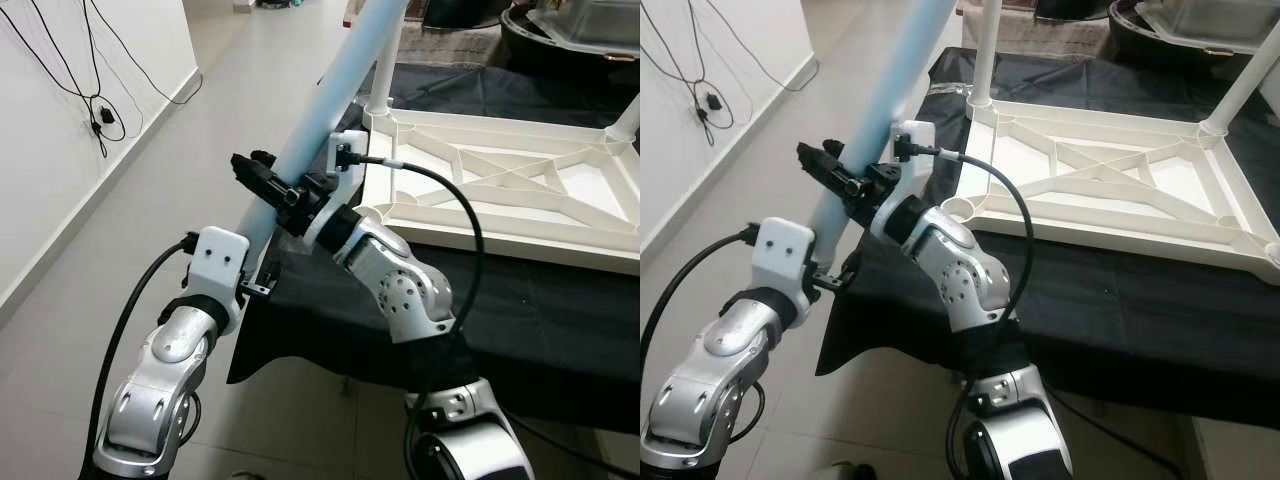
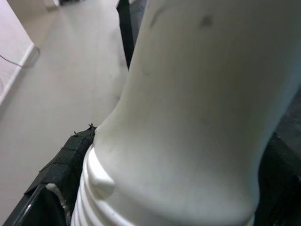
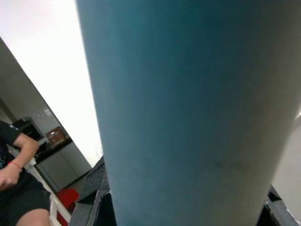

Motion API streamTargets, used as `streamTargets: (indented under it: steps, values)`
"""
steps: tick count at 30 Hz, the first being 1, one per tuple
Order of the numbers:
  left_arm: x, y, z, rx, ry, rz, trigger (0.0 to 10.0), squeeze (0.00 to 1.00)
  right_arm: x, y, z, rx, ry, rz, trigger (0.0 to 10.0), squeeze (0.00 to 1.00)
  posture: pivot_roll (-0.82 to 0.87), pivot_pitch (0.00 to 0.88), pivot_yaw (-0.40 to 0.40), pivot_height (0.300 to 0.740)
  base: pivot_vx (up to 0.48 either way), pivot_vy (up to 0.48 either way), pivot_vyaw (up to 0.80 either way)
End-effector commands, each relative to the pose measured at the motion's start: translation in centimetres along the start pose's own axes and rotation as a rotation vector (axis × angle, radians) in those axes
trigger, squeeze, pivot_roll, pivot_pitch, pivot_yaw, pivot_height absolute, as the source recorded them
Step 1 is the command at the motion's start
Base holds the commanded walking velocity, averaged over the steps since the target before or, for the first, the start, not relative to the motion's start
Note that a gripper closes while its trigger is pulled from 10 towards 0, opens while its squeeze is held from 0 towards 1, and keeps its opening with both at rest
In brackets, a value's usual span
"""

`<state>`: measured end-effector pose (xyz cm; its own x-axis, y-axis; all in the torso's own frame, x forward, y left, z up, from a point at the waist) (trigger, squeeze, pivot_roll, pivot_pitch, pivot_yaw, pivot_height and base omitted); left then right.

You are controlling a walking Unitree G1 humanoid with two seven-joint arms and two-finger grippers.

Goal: Building children table

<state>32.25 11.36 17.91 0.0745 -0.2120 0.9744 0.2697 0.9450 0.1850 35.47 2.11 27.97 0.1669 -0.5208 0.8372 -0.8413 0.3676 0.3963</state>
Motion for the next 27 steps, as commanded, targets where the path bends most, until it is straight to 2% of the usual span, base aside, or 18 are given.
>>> streamTargets:
  steps: [1, 10, 12, 16, 26, 27]
  values:
    - [-1.4, -1.4, -0.5, -0.067, 0.07, 0.02, 10.0, 0.0, -0.4, 2.3, -0.5, 0.097, -0.006, -0.019, 10.0, 0.0, 0.12, 0.103, -0.013, 0.74, 0.0, 0.0, 0.0]
    - [-0.9, -1.7, -1.0, -0.108, 0.07, 0.013, 10.0, 0.0, -1.1, 3.3, -0.2, 0.144, 0.021, 0.029, 10.0, 0.0, 0.12, 0.1, -0.014, 0.74, 0.0, 0.0, 0.0]
    - [-0.6, -2.5, -1.0, -0.158, 0.069, 0.014, 10.0, 0.0, -1.8, 3.3, 0.2, 0.153, 0.041, 0.063, 10.0, 0.0, 0.12, 0.095, -0.012, 0.74, 0.0, 0.0, 0.0]
    - [-0.4, -3.1, -0.8, -0.194, 0.065, 0.006, 10.0, 0.0, -2.1, 3.2, 0.3, 0.151, 0.048, 0.079, 10.0, 0.0, 0.12, 0.095, -0.012, 0.74, 0.0, 0.0, 0.0]
    - [-1.0, -3.3, -0.6, -0.222, 0.093, -0.055, 10.0, 0.0, -2.7, 3.1, 0.5, 0.156, 0.066, 0.116, 10.0, 0.0, 0.12, 0.095, -0.012, 0.74, 0.0, 0.0, 0.0]
    - [-1.6, -3.5, -0.2, -0.245, 0.109, -0.099, 10.0, 0.0, -2.9, 3.2, 0.6, 0.162, 0.075, 0.131, 10.0, 0.0, 0.12, 0.095, -0.012, 0.74, 0.0, 0.0, 0.0]
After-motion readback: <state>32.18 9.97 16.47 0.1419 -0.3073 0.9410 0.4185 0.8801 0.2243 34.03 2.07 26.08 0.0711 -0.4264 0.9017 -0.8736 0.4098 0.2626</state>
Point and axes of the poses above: a point about 5 cm out from each wrist's last joint towards the gripper, its own z axis pointing back from the gripper into the wrist, its own x axis along the axis of the wrist's last joint, y = z × x, the point moved 5 cm from there along -z, pointing out of the wrist towards the gripper, and after that the axes turned 3 degrees about -z, right-handed, at the moved point
